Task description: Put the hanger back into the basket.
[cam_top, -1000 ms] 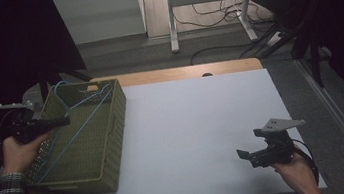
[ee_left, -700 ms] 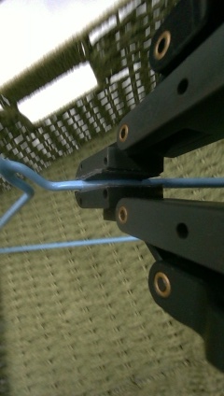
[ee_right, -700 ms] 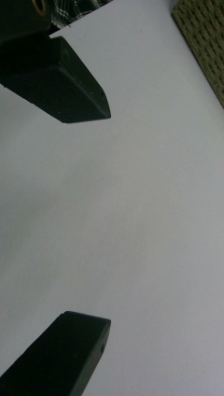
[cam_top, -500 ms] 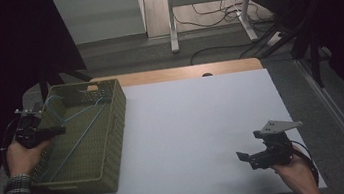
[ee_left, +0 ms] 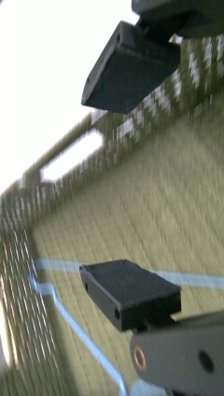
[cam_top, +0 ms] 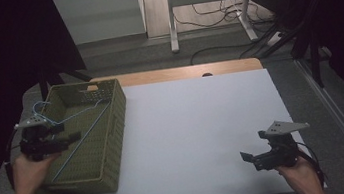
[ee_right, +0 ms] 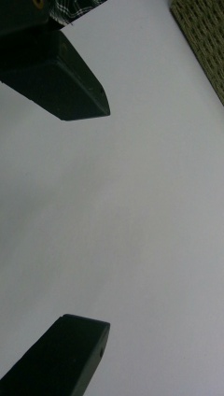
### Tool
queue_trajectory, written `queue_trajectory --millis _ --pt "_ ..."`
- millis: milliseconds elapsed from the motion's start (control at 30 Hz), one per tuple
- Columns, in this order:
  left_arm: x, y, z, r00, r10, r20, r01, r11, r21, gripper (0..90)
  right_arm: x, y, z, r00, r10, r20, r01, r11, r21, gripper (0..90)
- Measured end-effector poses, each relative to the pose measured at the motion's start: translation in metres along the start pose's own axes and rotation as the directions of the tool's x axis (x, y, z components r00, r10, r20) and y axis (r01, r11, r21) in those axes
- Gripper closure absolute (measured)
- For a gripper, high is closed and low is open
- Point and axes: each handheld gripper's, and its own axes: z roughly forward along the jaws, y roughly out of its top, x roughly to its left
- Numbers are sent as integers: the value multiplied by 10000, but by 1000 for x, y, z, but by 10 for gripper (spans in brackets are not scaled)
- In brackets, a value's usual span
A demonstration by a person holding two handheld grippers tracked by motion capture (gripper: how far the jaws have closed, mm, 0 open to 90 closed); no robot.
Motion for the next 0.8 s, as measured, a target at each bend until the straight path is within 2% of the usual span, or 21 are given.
queue_trajectory --millis 67,167,300,400,500,567,667,800 --pt "-18 -2 0 9990 363 257 -360 9993 -135 142 0 -1 -1 10000 16 -9 -16 10000 7 0" --pt "-41 -5 2 9960 667 586 -647 9973 -359 104 0 -4 -2 10000 35 -21 -35 10000 22 0" --pt "-66 -11 9 9920 820 963 -770 9955 -546 63 0 -6 -3 10000 38 -19 -38 10000 39 0" --pt "-80 -19 13 9892 1012 1056 -946 9934 -655 50 0 -8 -4 10000 17 32 -17 10000 15 0" --pt "-90 -31 16 9887 1268 804 -1206 9897 -777 37 0 -10 -5 9998 -41 177 39 10000 82 0" --pt "-96 -39 21 9870 1404 782 -1354 9886 -652 24 -1 -11 -3 9997 -85 250 80 9997 212 0" --pt "-101 -44 28 9850 1681 398 -1672 9856 -258 0 -1 -13 1 9997 -114 230 105 9991 399 0" --pt "-98 -45 33 9846 1629 634 -1625 9866 -122 0 2 -14 5 9987 -408 315 387 9971 661 0"
